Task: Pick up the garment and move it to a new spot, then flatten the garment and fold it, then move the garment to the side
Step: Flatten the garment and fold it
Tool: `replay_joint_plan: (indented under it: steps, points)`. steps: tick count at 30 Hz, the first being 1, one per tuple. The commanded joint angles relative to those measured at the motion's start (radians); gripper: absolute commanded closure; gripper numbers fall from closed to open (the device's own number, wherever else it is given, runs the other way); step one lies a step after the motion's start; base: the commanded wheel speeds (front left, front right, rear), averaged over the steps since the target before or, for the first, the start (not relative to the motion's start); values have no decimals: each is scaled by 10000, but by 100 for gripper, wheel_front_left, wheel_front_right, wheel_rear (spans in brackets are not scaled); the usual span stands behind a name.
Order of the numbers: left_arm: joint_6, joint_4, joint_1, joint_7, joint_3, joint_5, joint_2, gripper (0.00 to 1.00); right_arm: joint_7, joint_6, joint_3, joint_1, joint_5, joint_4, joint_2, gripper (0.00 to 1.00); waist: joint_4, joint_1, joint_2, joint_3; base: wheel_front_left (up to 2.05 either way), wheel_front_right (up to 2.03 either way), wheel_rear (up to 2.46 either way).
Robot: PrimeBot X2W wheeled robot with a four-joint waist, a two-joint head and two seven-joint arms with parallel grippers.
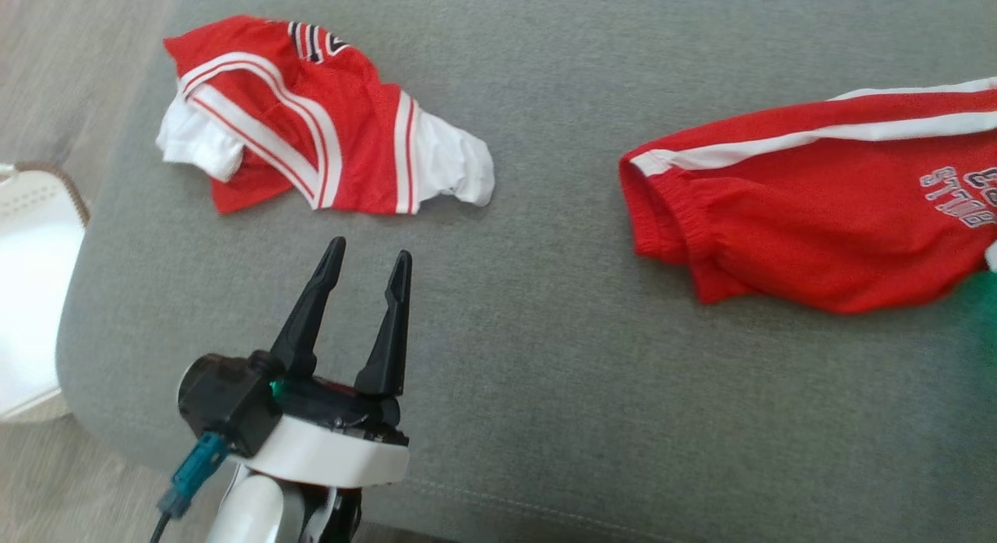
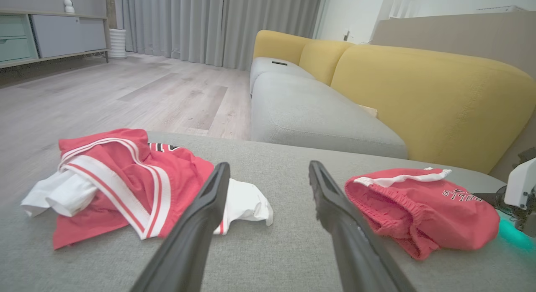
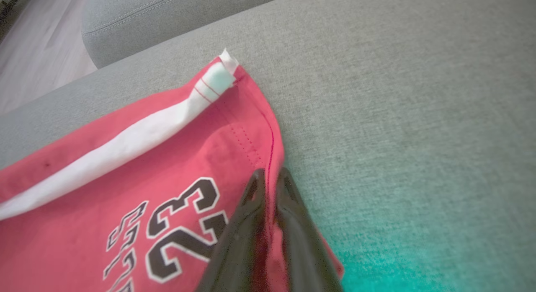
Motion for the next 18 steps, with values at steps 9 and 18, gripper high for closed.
replay_joint_plan:
  steps: [9,18]
  points:
    - [42,-169,-68,-78,297,194,-25,0,-874,39,584,365,-10,-364,-431,100,-1166,0,0,-625,0,0,0]
    - [-78,12,-115,-78,240,333,-25,0,-1351,39,922,411,121,-975,-498,100,-1883,0,0,-814,0,0,0]
